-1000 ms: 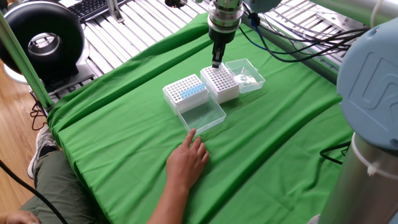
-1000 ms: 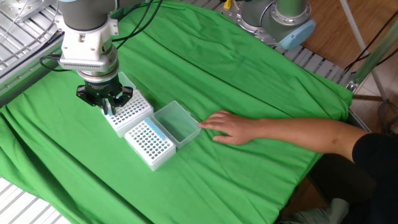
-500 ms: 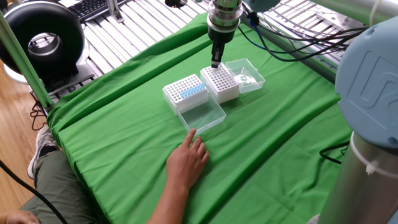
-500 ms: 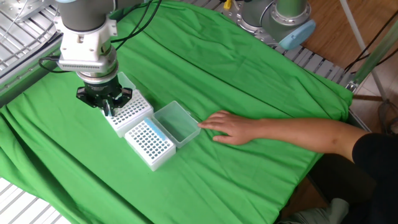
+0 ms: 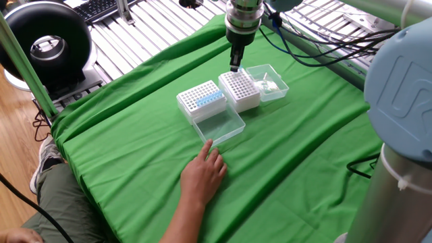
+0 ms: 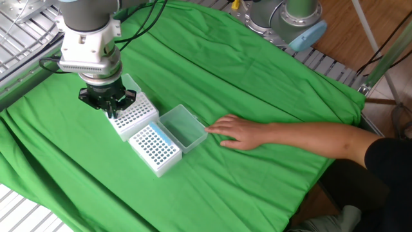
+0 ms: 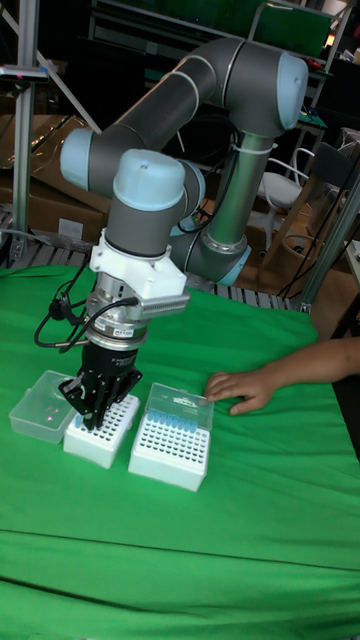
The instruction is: Insert a medium pipette tip into the holder for medium pipette tips
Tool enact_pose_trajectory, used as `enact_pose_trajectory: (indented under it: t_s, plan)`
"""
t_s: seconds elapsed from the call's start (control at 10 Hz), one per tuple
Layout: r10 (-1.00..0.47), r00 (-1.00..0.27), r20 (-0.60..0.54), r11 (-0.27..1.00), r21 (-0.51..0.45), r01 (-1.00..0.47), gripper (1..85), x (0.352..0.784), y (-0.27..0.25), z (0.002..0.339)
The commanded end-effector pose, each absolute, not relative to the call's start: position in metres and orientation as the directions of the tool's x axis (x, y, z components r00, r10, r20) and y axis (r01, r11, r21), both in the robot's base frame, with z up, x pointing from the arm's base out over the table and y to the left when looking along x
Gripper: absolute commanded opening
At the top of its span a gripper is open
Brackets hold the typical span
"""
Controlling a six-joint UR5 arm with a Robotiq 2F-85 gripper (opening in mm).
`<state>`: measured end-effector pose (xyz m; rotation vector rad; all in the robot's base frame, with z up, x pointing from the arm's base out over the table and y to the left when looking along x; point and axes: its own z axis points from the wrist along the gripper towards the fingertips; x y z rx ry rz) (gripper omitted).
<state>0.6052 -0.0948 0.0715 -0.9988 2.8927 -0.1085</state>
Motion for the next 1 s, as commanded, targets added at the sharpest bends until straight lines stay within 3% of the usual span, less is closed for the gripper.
enact_pose_trajectory:
  t_s: [0.0, 0.4, 0.9]
  plan:
    - [-0.589, -0.807, -0.028, 0.806, -0.088, -0.585, 1.7, 0.601, -0.092, 0.094]
    - [-0.546, -0.838, 0.008, 0.835, -0.079, -0.545, 1.0, 0.599, -0.071, 0.134]
    - [-0.381, -0.924, -0.026, 0.924, -0.024, -0.381, 1.0, 0.607, 0.009, 0.157]
